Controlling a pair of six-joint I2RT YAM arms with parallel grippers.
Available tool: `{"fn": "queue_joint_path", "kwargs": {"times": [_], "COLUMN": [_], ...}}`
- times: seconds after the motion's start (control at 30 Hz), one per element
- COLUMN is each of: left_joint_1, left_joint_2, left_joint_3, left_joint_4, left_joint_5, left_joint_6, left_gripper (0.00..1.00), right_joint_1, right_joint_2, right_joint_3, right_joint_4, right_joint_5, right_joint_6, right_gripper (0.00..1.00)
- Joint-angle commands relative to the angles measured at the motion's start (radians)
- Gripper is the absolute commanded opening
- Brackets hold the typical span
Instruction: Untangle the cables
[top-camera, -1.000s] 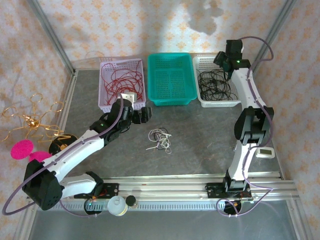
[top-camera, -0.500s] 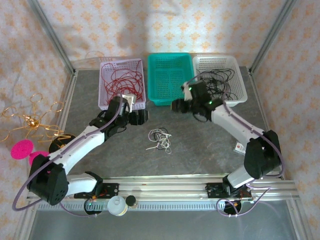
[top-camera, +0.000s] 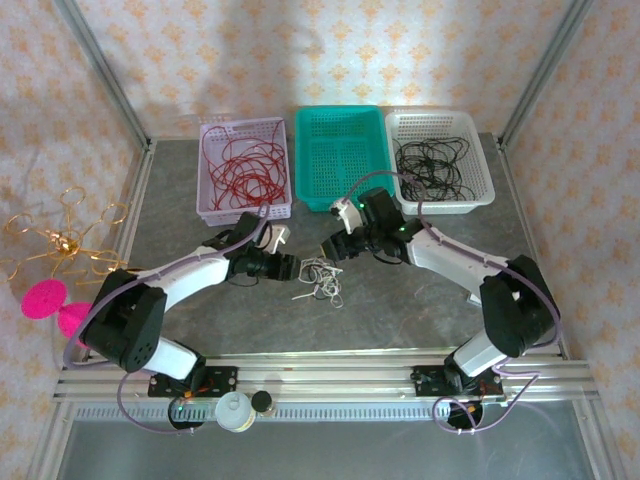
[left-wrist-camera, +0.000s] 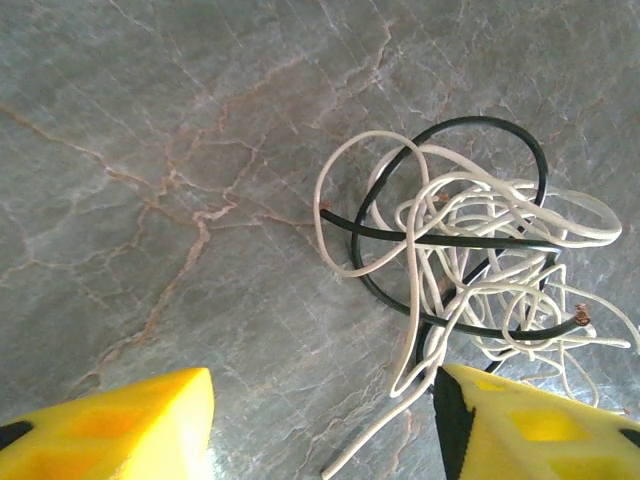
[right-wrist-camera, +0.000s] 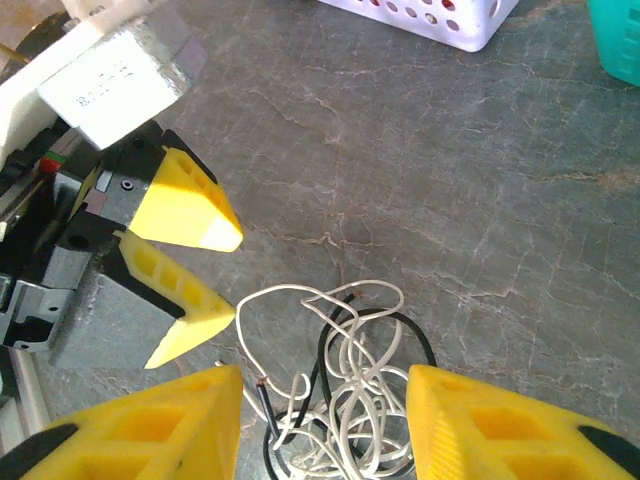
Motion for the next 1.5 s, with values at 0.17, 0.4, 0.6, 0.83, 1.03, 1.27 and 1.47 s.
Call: {"fn": "queue_joint_path", "kwargs": {"times": [0.17,0.4,0.6,0.83,1.03,1.27,1.47], "left_joint_1": [-0.026,-0.044,-0.051,-0.059,-0.065,-0.07,-0.074], "left_joint_2": [0.065,0.134,0.099,0.012,-0.066,-0.16,-0.21], "left_joint_3": [-0.007,0.052,0.053,0.104,0.193,0.249,0.277], "left_joint_4": [0.067,0.088,0.092,-0.035,-0.189,-0.231,-0.198], "left_joint_5": [0.05,0.062,0.026,0.01,0.01,-0.004,0.035], "left_joint_6": [-0.028,-0.027,-0.054,-0.026,0.028,0.011,-0.053], "left_gripper": [0.59,0.45,0.05,0.0,0.0,0.0,0.0], "right_joint_1": [-0.003,-0.005,-0.013,-0.013,-0.004,-0.008,0.006], "right_joint_2": [0.038,0.015,-0.039,-0.05,0.041,0.118,0.186], "right_joint_3": [0.024,0.011,-0.036,-0.07,-0.042,-0.077,-0.097], "right_joint_4": [0.029,0.026,0.067,0.151,0.279,0.43,0.438], "right_joint_5": [-0.038,-0.039,-0.051,-0.131,-0.163,-0.139,-0.166], "right_joint_6": [-0.043,-0.081,-0.139,-0.202,-0.14,-0.044,-0.046], "right_gripper": [0.46,0.46,0.47,0.55,0.57,0.54,0.5]}}
